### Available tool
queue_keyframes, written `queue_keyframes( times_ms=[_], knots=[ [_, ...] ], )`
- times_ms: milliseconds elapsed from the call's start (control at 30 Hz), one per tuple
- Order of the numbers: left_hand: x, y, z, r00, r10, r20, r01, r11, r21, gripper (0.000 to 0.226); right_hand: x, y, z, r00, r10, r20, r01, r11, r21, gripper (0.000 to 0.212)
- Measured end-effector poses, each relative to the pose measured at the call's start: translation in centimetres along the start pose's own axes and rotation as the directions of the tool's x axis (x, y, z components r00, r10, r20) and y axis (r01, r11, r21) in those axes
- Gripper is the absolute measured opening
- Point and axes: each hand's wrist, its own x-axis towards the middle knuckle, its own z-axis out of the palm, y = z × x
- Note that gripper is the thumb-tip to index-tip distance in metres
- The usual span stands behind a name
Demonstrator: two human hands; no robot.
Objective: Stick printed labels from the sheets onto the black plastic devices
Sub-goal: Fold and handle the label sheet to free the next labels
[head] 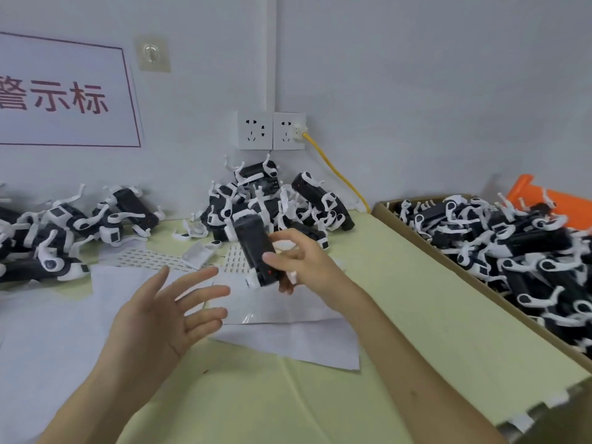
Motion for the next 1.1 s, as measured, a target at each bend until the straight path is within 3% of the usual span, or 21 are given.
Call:
queue_keyframes(
  times_ms=[100,167,267,300,367,433,600,700,767,833,933,1100],
  knots=[
    [0.1,0.1,-0.6,0.996,0.035,-0.087,-0.04,0.998,-0.057,0.051,1.7,-1.1,-3.0,0.985,0.153,-0.08,-0.128,0.958,0.258,0.02],
    [0.1,-0.1,-0.5,0.991,0.039,-0.129,-0.046,0.998,-0.052,0.051,3.7,-2.5,-6.4,0.961,0.188,-0.202,-0.044,0.827,0.56,0.017],
    [0.1,-0.5,-0.4,0.99,0.033,-0.137,-0.038,0.999,-0.031,0.054,6.9,-3.9,-12.4,0.927,0.188,-0.325,0.207,0.468,0.859,0.052],
    [0.1,-0.5,-0.3,0.99,0.027,-0.136,-0.031,0.999,-0.026,0.055,7.6,-3.8,-13.7,0.916,0.225,-0.331,0.201,0.456,0.867,0.063],
    [0.1,-0.5,-0.2,0.991,0.024,-0.13,-0.027,0.999,-0.023,0.055,8.2,-2.7,-14.1,0.873,0.317,-0.371,0.083,0.653,0.753,0.065],
    [0.2,-0.4,-0.3,0.991,0.025,-0.134,-0.028,0.999,-0.022,0.055,8.1,-0.6,-12.3,0.829,0.353,-0.434,-0.062,0.829,0.556,0.053],
    [0.2,-0.6,-0.4,0.981,0.035,-0.191,-0.033,0.999,0.011,0.049,5.5,3.5,-5.1,0.857,0.279,-0.434,-0.146,0.938,0.315,0.025],
    [0.2,-0.7,0.0,0.972,0.058,-0.228,-0.04,0.996,0.08,0.045,4.4,3.9,-2.0,0.904,0.041,-0.426,-0.086,0.993,-0.085,0.022],
    [0.2,-0.8,0.2,0.969,0.061,-0.24,-0.031,0.991,0.13,0.042,3.7,4.0,-0.7,0.929,-0.155,-0.337,0.02,0.928,-0.371,0.021],
    [0.1,-0.8,0.4,0.964,0.075,-0.257,-0.021,0.978,0.206,0.038,3.1,4.3,0.3,0.955,-0.236,-0.181,0.101,0.83,-0.549,0.018],
    [-0.2,-0.9,0.5,0.946,0.188,-0.265,-0.067,0.911,0.407,0.03,2.9,4.8,1.7,0.98,-0.188,0.069,0.183,0.693,-0.697,0.028],
    [-1.3,-0.8,1.0,0.919,0.364,-0.151,-0.139,0.658,0.74,0.021,2.7,6.3,2.7,0.962,-0.033,0.272,0.251,0.501,-0.828,0.051]
  ],
)
